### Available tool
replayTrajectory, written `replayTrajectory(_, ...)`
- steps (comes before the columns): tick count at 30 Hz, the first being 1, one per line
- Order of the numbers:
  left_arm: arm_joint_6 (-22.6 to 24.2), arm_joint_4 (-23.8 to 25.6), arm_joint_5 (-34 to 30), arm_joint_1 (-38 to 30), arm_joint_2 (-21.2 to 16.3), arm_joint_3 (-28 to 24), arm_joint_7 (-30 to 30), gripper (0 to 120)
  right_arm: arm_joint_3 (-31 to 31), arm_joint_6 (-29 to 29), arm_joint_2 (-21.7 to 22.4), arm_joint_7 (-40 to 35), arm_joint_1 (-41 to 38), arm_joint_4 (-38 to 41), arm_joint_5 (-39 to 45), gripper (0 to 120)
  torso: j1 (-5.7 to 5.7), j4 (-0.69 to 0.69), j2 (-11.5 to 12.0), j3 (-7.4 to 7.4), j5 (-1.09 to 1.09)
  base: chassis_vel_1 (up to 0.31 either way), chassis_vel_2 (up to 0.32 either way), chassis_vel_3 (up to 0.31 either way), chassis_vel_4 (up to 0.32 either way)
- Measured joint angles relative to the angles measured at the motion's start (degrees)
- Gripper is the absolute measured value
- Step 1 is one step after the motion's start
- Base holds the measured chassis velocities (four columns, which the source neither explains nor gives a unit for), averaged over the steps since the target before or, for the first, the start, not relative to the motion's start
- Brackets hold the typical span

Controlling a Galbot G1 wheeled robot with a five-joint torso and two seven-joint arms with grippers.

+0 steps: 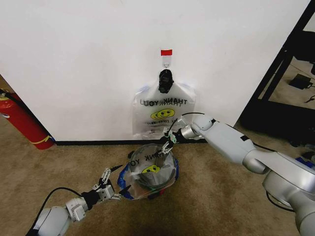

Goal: Pick up the garbage bag from the wall and place it over the trash bin.

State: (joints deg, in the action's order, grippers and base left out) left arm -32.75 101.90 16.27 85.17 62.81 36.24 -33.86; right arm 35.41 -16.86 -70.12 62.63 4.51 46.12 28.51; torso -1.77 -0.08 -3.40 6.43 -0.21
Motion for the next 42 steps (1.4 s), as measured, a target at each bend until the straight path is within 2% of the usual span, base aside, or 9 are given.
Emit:
replayTrajectory(10,-0.25,-0.15,0.32,0.4,0.65,0.41,0.6,100,-0.21,0.21,-1.28,0.56,1.1,-1.41,-2.18,51,0.01,-0.02,-0.01,-0.01,-0.01,0.0,0.0,0.0,0.0)
replayTrajectory(11,-0.25,-0.15,0.32,0.4,0.65,0.41,0.6,100,-0.21,0.21,-1.28,0.56,1.1,-1.41,-2.18,51,0.01,-0.02,-0.01,-0.01,-0.01,0.0,0.0,0.0,0.0)
replayTrajectory(23,-0.44,-0.55,0.48,0.31,0.79,0.24,1.38,100,0.04,-1.7,0.17,-5.13,2.11,2.9,1.32,5,0.01,-0.01,0.0,0.0,0.01,0.0,0.0,0.0,0.0)
replayTrajectory(26,-0.44,-0.55,0.52,0.41,0.79,0.24,1.62,100,0.03,-2.03,0.59,-5.5,2.36,3.58,1.48,0,0.0,-0.01,0.0,0.0,-0.01,0.0,0.0,0.0,0.0)
replayTrajectory(33,-0.54,-0.67,0.58,0.55,0.82,0.23,2.54,100,0.18,-2.73,2.42,-9.25,3.07,6.27,3.14,0,0.0,0.0,0.0,0.0,0.0,0.0,0.0,0.0,0.0)
replayTrajectory(36,-0.66,-0.68,0.58,0.66,0.65,0.25,3.18,100,0.44,-3.74,4.54,-16.4,3.99,10.98,7.61,0,-0.01,-0.02,0.0,0.01,-0.01,0.0,0.0,0.0,0.0)
replayTrajectory(38,-0.68,-0.51,0.48,0.64,0.25,0.31,3.78,100,0.38,-4.35,6.29,-22.42,4.86,16.04,12.69,0,0.0,0.03,-0.01,-0.01,0.03,0.0,0.0,0.0,0.0)
replayTrajectory(39,-0.68,-0.51,0.48,0.64,0.25,0.31,3.78,100,0.38,-4.35,6.29,-22.42,4.86,16.04,12.69,0,0.0,0.03,-0.01,-0.01,0.03,0.0,0.0,0.0,0.0)
replayTrajectory(42,-0.52,-0.11,-0.15,0.34,-0.36,0.43,4.45,100,0.13,-5.19,9.72,-32.95,7.87,25.17,22.07,0,-0.01,0.02,0.0,0.0,-0.01,0.0,0.0,0.0,0.0)
